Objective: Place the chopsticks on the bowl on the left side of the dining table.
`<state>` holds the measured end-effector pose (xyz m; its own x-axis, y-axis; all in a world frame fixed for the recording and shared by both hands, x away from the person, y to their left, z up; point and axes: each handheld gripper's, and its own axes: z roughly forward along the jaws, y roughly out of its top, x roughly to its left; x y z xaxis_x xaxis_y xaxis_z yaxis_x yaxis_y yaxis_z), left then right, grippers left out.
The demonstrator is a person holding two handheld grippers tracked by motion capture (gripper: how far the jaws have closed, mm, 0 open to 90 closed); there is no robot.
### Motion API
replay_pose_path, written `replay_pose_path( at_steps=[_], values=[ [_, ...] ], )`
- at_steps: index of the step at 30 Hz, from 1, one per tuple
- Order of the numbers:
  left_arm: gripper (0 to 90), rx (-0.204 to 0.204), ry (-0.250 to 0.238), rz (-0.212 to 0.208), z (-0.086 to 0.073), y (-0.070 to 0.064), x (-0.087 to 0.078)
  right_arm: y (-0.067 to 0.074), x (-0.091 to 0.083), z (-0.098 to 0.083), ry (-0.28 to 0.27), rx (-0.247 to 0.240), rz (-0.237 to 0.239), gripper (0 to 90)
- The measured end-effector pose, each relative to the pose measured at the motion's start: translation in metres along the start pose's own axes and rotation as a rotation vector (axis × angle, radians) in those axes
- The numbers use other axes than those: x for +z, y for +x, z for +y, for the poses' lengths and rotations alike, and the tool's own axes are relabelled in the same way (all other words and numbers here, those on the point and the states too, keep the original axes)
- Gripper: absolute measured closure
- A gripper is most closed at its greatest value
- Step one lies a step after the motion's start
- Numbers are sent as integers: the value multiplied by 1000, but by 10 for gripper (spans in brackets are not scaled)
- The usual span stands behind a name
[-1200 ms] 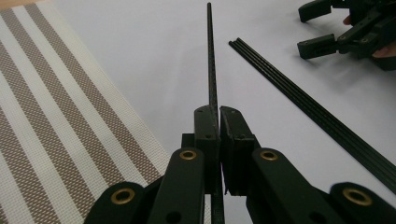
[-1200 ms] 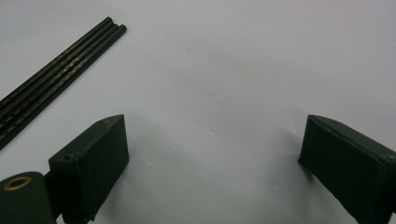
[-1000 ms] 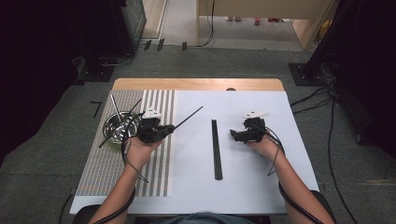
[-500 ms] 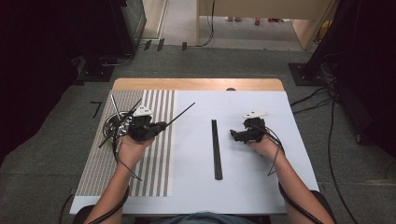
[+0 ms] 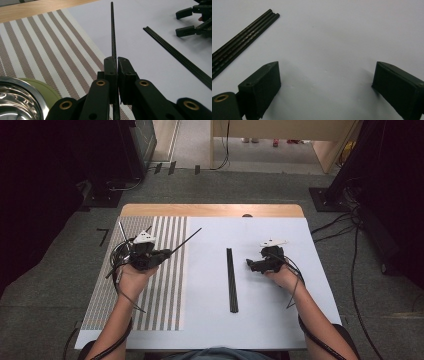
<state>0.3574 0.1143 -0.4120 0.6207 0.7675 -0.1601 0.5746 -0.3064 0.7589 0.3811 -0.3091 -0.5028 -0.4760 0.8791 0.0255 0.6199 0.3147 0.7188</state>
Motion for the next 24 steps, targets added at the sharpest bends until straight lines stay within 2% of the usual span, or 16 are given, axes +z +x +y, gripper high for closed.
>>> replay_pose_path(
  at_steps=[24],
  values=[
    [876, -19, -12, 52, -7, 21, -21, 0, 0, 0, 0, -1, 0, 74]
  ],
)
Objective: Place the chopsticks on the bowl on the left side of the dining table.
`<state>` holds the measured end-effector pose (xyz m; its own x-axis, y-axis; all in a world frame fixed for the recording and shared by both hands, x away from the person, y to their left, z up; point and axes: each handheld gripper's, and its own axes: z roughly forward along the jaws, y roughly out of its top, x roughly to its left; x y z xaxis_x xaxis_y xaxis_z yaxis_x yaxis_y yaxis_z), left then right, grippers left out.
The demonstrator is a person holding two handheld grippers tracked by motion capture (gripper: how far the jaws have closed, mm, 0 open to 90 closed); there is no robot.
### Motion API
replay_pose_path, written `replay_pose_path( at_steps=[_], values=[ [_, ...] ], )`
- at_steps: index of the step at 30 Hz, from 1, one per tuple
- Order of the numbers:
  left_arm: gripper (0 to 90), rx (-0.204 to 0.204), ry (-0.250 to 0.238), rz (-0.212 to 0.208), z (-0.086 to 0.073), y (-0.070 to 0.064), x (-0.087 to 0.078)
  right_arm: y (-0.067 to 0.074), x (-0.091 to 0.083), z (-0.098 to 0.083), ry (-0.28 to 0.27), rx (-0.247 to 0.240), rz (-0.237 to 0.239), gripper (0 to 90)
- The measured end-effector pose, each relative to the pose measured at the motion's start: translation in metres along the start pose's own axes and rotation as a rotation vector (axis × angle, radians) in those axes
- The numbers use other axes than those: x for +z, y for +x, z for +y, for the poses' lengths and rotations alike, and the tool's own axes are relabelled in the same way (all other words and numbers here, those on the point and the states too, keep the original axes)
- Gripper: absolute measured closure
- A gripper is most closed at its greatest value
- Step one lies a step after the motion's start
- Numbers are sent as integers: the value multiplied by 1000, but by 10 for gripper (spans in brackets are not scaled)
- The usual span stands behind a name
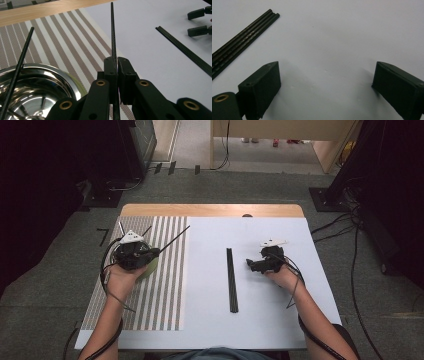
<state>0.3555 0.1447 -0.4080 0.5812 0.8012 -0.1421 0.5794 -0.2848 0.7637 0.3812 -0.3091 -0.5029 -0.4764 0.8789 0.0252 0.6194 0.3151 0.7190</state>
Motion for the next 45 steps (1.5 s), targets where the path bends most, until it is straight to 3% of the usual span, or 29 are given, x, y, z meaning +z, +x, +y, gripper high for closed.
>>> replay_pose_path(
  at_steps=[24, 45],
  values=[
    [876, -27, -17, 78, -11, 28, -21, 0, 0, 0, -1, -1, 0, 74],
    [876, -39, 11, 128, -23, 45, -27, 0, 0, 0, 1, 0, -1, 74]
  ],
)
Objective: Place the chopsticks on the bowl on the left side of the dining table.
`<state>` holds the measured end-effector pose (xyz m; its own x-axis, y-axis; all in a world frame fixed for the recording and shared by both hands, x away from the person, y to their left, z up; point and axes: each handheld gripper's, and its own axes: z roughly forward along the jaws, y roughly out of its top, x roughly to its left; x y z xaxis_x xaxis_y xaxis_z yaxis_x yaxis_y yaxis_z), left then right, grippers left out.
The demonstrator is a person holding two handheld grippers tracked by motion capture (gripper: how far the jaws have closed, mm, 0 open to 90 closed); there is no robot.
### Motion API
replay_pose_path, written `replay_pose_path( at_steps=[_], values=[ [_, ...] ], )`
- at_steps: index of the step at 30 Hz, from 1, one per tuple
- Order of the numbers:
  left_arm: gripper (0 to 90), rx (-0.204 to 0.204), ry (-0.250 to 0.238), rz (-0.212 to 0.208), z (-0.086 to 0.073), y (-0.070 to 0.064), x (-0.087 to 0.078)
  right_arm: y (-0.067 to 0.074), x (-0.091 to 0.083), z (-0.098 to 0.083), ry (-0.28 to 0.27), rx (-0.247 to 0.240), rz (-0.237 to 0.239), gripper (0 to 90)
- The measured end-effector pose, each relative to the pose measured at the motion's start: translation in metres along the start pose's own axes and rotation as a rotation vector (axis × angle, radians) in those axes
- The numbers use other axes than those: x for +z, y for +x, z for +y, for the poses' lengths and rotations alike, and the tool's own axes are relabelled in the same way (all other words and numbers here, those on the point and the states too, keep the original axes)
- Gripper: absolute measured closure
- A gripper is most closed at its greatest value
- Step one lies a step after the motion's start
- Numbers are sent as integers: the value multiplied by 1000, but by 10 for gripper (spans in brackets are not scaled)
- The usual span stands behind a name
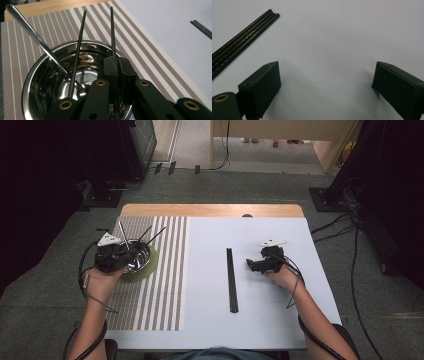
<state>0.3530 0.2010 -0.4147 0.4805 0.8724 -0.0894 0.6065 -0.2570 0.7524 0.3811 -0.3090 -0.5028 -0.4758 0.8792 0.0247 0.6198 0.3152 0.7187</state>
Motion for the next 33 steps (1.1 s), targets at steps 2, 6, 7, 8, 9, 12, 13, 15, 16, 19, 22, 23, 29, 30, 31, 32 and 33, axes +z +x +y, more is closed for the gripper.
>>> replay_pose_path(
  at_steps=[2, 6, 7, 8, 9, 12, 13, 15, 16, 19, 22, 23, 29, 30, 31, 32, 33],
  values=[
    [876, -3, 5, 2, -1, 1, 1, 0, 0, 0, 0, 0, 0, 74],
    [876, -11, 14, -1, -3, 3, 2, 0, 0, 0, 0, 0, 0, 74],
    [876, -9, 18, 1, -4, 4, 2, 0, 0, 0, 0, 0, 1, 74],
    [876, -11, 21, 0, -4, 5, 3, 0, 0, 0, 0, 0, 1, 74],
    [876, -13, 22, -1, -5, 5, 3, 0, 0, 0, 0, 0, 0, 74],
    [876, -19, 25, -2, -6, 7, 3, 0, 0, 0, 0, 1, 0, 74],
    [876, -20, 26, -3, -6, 7, 3, 0, 0, 0, 0, 0, 1, 74],
    [876, -23, 30, -5, -7, 9, 4, 0, 0, 0, 0, 0, 1, 74],
    [876, -28, 29, -7, -7, 9, 4, 0, 0, 0, 0, 0, 0, 74],
    [876, -28, 32, -10, -8, 10, 4, 0, 0, 0, 0, 0, 1, 74],
    [876, -30, 34, -12, -9, 11, 5, 0, 0, 0, 0, 0, 0, 74],
    [876, -31, 36, -10, -10, 11, 5, 0, 0, 0, 0, 0, 0, 74],
    [876, -8, 60, 14, -12, 13, 6, 0, 0, 0, 0, 0, 0, 74],
    [875, -10, 61, 13, -13, 13, 7, 0, 0, 0, 0, 0, 0, 74],
    [875, -13, 61, 9, -13, 15, 7, 0, 0, 0, 0, 0, 0, 74],
    [875, -14, 61, 8, -14, 15, 7, 0, 0, 0, 0, 0, 0, 74],
    [875, -13, 62, 9, -14, 16, 7, 0, 0, 0, 0, 0, 0, 74]
  ],
)
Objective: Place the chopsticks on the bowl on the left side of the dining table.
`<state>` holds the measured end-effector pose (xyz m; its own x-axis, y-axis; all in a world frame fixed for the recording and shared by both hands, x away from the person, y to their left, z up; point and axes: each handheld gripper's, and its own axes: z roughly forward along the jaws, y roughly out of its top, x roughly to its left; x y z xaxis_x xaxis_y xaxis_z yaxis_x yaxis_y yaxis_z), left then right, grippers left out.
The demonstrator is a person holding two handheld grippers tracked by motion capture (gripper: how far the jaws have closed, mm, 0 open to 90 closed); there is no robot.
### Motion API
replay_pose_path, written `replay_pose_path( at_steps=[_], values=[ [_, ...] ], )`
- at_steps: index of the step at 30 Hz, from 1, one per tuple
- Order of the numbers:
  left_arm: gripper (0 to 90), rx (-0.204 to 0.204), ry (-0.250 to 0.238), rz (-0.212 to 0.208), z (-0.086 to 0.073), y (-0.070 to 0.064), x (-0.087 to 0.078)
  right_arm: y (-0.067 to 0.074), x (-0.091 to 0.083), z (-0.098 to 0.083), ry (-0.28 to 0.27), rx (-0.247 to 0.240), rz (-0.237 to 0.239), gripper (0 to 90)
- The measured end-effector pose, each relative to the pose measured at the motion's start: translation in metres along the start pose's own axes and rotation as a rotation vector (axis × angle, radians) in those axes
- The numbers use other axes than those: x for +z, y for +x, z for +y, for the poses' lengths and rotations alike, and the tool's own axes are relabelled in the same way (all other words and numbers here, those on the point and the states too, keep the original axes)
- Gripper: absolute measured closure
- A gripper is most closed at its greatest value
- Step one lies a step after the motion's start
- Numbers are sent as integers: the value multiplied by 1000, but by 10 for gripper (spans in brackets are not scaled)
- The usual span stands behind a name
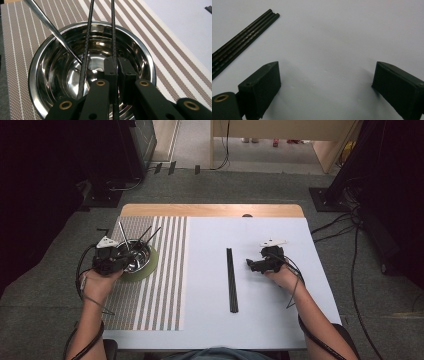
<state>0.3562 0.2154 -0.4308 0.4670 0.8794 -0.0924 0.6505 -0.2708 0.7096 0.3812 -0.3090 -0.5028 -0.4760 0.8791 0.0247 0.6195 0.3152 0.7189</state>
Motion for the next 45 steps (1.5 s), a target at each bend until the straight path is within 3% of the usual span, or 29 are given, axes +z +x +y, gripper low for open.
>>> replay_pose_path(
  at_steps=[15, 38, 42, 45],
  values=[
    [874, -17, -9, -15, -8, 13, -4, 0, 0, 0, 0, 0, 0, 74],
    [864, -43, -15, -13, -12, 20, -8, 0, 0, 0, 0, 1, 1, 74],
    [799, -57, -54, -25, -11, 21, -12, 0, 0, 0, 0, 1, 1, 74],
    [750, -63, -83, -6, -11, 21, -14, 0, 0, 0, 0, 1, 1, 74]
  ],
)
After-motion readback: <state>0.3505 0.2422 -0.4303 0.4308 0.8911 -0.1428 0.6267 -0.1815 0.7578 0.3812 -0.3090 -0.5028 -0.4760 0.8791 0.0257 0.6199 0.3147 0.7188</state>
